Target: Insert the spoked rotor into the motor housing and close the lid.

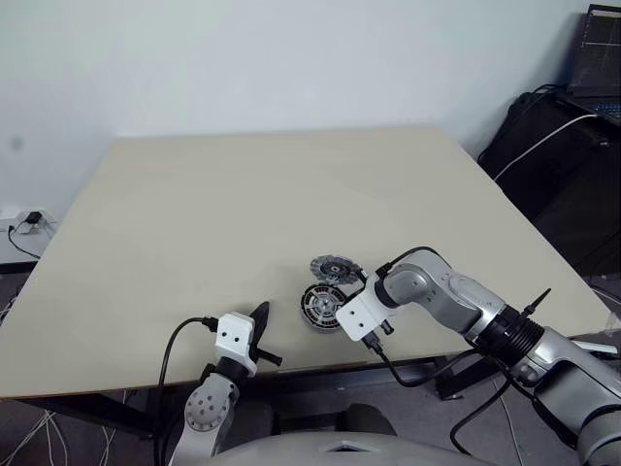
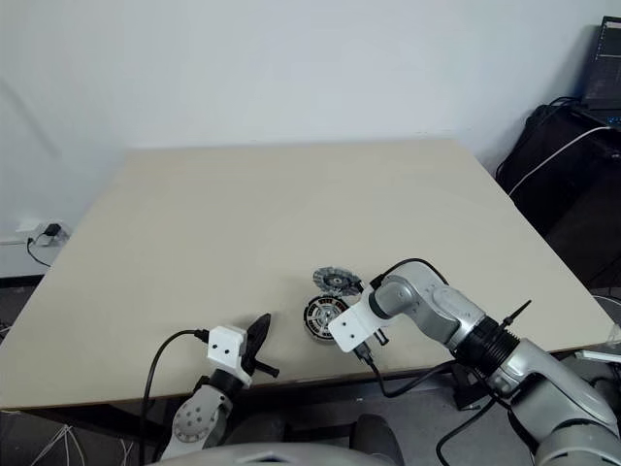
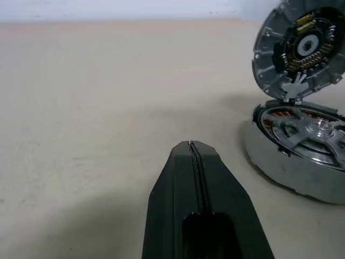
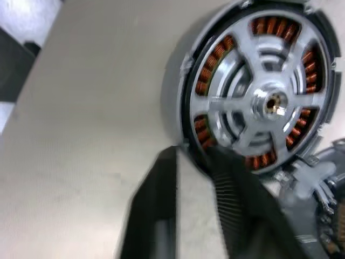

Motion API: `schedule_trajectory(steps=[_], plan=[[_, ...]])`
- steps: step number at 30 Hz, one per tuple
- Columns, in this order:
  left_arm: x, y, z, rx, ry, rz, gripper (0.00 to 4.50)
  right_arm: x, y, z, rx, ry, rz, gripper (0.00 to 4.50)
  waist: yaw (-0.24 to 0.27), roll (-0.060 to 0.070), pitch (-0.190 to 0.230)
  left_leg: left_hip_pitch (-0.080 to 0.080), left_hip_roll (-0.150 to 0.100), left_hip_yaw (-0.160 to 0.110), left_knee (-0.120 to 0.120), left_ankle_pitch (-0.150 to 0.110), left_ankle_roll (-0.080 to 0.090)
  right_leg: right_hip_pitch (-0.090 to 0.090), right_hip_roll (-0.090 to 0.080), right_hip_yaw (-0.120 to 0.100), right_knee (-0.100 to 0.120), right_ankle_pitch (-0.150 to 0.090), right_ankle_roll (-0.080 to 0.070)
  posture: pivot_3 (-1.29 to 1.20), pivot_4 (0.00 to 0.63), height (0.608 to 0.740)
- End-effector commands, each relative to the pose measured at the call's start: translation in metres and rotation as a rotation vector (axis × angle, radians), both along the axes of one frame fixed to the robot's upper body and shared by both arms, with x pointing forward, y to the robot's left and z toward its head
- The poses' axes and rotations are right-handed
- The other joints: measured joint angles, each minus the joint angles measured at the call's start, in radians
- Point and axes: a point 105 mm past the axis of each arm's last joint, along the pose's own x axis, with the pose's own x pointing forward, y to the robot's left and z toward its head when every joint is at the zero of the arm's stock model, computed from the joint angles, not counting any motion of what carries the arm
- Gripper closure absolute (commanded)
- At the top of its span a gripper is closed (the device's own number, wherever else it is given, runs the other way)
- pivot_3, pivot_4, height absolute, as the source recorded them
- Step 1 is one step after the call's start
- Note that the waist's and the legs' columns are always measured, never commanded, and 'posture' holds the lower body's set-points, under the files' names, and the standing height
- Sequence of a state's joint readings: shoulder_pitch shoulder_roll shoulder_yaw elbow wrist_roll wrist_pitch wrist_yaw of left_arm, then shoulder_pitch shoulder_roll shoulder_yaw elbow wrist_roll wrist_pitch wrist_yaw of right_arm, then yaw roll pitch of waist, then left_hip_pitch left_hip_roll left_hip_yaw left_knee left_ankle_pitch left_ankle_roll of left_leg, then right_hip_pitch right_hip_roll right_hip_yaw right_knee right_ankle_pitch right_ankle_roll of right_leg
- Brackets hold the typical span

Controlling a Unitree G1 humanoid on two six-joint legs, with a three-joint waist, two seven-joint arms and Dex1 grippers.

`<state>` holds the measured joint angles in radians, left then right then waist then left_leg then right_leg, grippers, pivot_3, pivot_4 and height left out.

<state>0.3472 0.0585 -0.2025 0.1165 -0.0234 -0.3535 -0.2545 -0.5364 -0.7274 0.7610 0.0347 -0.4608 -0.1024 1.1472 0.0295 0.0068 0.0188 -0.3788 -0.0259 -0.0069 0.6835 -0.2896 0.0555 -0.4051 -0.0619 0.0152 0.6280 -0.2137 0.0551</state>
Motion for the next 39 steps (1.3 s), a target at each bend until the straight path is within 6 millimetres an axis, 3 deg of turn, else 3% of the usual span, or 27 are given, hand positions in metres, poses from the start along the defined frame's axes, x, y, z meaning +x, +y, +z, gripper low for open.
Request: schedule_trajectory(steps=[1, 12, 24, 34, 39], plan=[[0.004, 0.0, 0.008, -0.018, -0.04, 0.013, 4.5, 0.007, -0.003, 0.005, 0.005, -0.023, -0.023, 4.36, 0.001, 0.0, 0.0, 0.0, 0.0, 0.0, 0.0, 0.0, 0.0, 0.0, 0.0, 0.0, 0.0, 0.0, 0.0, 0.0, 0.0, 0.74], [0.004, -0.003, 0.009, -0.023, -0.035, 0.013, 4.5, 0.005, 0.004, 0.011, 0.093, 0.001, -0.106, 4.41, 0.004, 0.0, -0.001, 0.001, 0.0, 0.0, 0.001, 0.0, 0.0, 0.001, 0.0, 0.0, 0.0, 0.0, 0.0, 0.0, 0.0, 0.74], [0.005, -0.008, 0.01, -0.034, -0.027, 0.005, 4.5, -0.027, 0.024, 0.026, 0.241, 0.239, -0.357, 4.41, 0.011, 0.0, 0.0, -0.001, 0.0, 0.0, 0.0, 0.0, 0.0, -0.001, -0.001, 0.0, 0.0, 0.0, 0.0, 0.0, 0.0, 0.74], [0.004, -0.008, 0.009, -0.032, -0.023, 0.001, 4.5, -0.014, 0.038, 0.017, 0.324, 0.283, -0.577, 4.41, 0.01, 0.0, 0.0, -0.001, 0.0, 0.0, 0.0, 0.0, 0.0, -0.001, -0.001, 0.0, 0.0, 0.0, 0.0, 0.0, 0.0, 0.74], [0.004, -0.007, 0.01, -0.034, -0.025, 0.005, 4.5, -0.014, 0.056, 0.024, 0.416, 0.298, -0.572, 2.8, 0.007, 0.0, 0.0, -0.001, 0.0, 0.0, 0.0, 0.0, 0.0, -0.001, -0.001, 0.0, 0.0, 0.0, 0.0, 0.0, 0.0, 0.74]])
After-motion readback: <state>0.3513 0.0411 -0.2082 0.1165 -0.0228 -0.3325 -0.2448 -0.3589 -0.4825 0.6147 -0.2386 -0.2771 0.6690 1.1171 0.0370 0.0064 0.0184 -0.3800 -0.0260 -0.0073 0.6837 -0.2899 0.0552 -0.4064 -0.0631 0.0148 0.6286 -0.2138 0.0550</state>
